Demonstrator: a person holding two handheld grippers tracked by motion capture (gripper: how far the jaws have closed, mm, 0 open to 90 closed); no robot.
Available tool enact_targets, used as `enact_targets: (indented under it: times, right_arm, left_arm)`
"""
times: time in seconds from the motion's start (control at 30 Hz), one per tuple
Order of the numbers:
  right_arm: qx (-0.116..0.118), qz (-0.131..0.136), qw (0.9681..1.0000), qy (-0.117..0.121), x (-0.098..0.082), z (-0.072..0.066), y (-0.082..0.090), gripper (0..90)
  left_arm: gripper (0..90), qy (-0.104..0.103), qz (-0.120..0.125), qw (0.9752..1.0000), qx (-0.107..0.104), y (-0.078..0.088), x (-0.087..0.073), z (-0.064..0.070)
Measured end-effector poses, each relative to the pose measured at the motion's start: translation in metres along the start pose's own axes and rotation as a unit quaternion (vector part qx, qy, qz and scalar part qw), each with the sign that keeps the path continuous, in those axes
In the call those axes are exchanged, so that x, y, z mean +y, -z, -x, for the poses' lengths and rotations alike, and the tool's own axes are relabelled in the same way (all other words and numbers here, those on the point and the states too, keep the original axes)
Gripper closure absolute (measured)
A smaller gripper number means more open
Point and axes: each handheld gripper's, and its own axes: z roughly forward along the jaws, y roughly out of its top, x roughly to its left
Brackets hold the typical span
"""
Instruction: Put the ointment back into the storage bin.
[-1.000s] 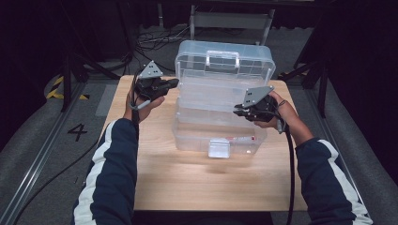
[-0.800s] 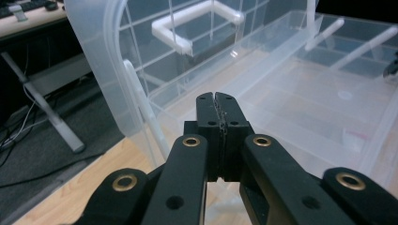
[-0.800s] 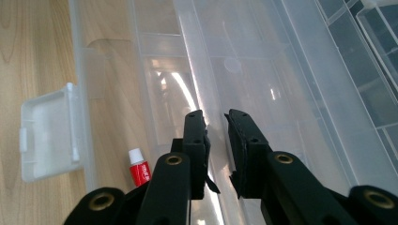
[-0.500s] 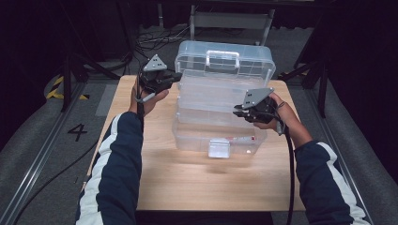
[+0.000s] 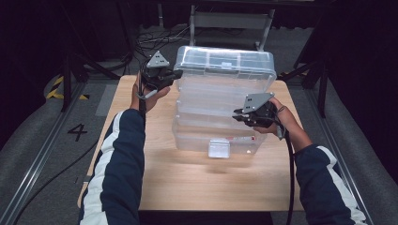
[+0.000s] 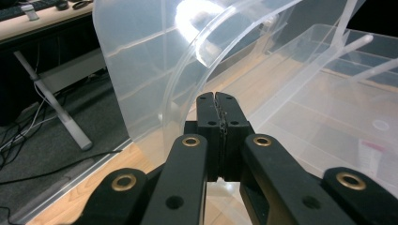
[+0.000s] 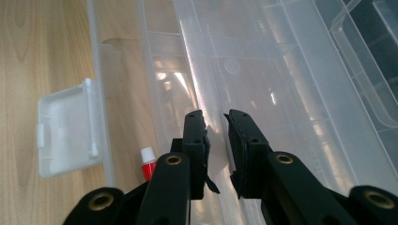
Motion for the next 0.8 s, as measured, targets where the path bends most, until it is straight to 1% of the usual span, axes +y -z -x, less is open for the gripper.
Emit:
enact_targets:
  times: [0.07, 0.1, 0.17, 0.23, 0.27, 0.33, 0.43, 0.47, 0.5, 0.73, 0.8]
  right_arm:
    - [-0.004, 0.003, 1.0, -0.001, -0.001, -0.001, 0.0, 77.4]
    - [-0.005, 0.004, 1.0, -0.004, -0.002, -0.001, 0.001, 77.3]
    - [-0.007, 0.008, 0.9999, -0.009, -0.004, -0.002, 0.001, 77.1]
    - [-0.006, 0.011, 0.9998, -0.014, -0.006, -0.002, 0.002, 77.0]
    - [-0.009, 0.014, 0.9997, -0.016, -0.006, -0.004, 0.002, 76.9]
    - [-0.011, 0.016, 0.9997, -0.015, -0.007, -0.005, 0.001, 76.7]
    - [-0.018, 0.021, 0.9994, -0.019, -0.01, -0.008, 0.002, 75.8]
    - [-0.021, 0.021, 0.9994, -0.018, -0.01, -0.009, 0.002, 75.5]
    - [-0.025, 0.02, 0.9993, -0.017, -0.011, -0.009, 0.003, 75.3]
    - [-0.015, 0.036, 0.9987, -0.032, -0.019, -0.009, 0.009, 74.8]
    - [-0.017, 0.033, 0.9988, -0.031, -0.02, -0.009, 0.011, 74.7]
  left_arm:
    - [89.6, 0.006, 0.007, 1.0, -0.002, 0.002, 0.0, 0.001]
    - [89.6, 0.005, 0.008, 1.0, -0.002, 0.004, 0.0, 0.001]
    - [89.3, -0.001, 0.009, 1.0, -0.004, 0.008, 0.001, 0.001]
    - [88.7, -0.008, 0.003, 0.9999, -0.006, 0.01, 0.003, 0.002]
    - [88.7, -0.008, 0.003, 0.9999, -0.009, 0.011, 0.003, 0.002]
    - [88.5, -0.009, 0.004, 0.9999, -0.013, 0.012, 0.003, 0.002]
    - [87.6, -0.025, 0.003, 0.9996, -0.009, 0.017, 0.003, 0.006]
    - [87.5, -0.025, 0.006, 0.9996, -0.009, 0.018, 0.002, 0.006]
    - [87.2, -0.025, 0.009, 0.9996, -0.013, 0.02, 0.002, 0.006]
    - [87.0, -0.037, 0.011, 0.9991, -0.015, 0.024, 0.0, 0.013]
    - [87.1, -0.045, 0.006, 0.9989, -0.014, 0.025, 0.0, 0.016]
